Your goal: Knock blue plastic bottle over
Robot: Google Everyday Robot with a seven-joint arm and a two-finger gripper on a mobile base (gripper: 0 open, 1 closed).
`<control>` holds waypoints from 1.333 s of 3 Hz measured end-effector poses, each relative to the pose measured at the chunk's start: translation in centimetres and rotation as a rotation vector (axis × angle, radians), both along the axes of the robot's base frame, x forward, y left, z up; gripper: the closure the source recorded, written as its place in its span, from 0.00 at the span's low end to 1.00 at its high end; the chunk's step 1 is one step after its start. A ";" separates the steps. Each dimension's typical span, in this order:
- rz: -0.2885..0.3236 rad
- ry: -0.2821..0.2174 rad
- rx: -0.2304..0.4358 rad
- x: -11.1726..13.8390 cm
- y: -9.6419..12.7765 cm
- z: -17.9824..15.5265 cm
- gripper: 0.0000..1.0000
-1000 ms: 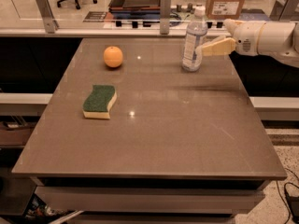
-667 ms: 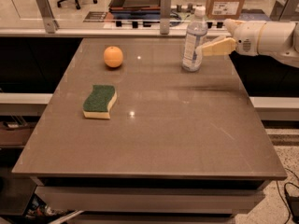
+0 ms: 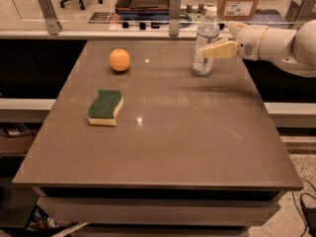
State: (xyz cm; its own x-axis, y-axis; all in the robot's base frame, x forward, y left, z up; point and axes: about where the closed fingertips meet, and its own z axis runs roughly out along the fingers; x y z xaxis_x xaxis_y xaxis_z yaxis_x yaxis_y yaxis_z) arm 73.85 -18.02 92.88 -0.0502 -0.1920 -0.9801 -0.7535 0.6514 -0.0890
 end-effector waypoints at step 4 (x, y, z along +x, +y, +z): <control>0.005 0.002 0.064 0.4 0.8 -2.4 0.18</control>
Offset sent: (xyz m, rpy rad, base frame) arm 0.0018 -0.0025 -0.0252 0.0621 0.0043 -0.0173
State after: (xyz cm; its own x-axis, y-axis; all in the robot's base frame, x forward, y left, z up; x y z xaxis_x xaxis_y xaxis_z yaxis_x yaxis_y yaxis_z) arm 74.24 -17.21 90.46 -0.0515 -0.1295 -0.9902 -0.7571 0.6516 -0.0458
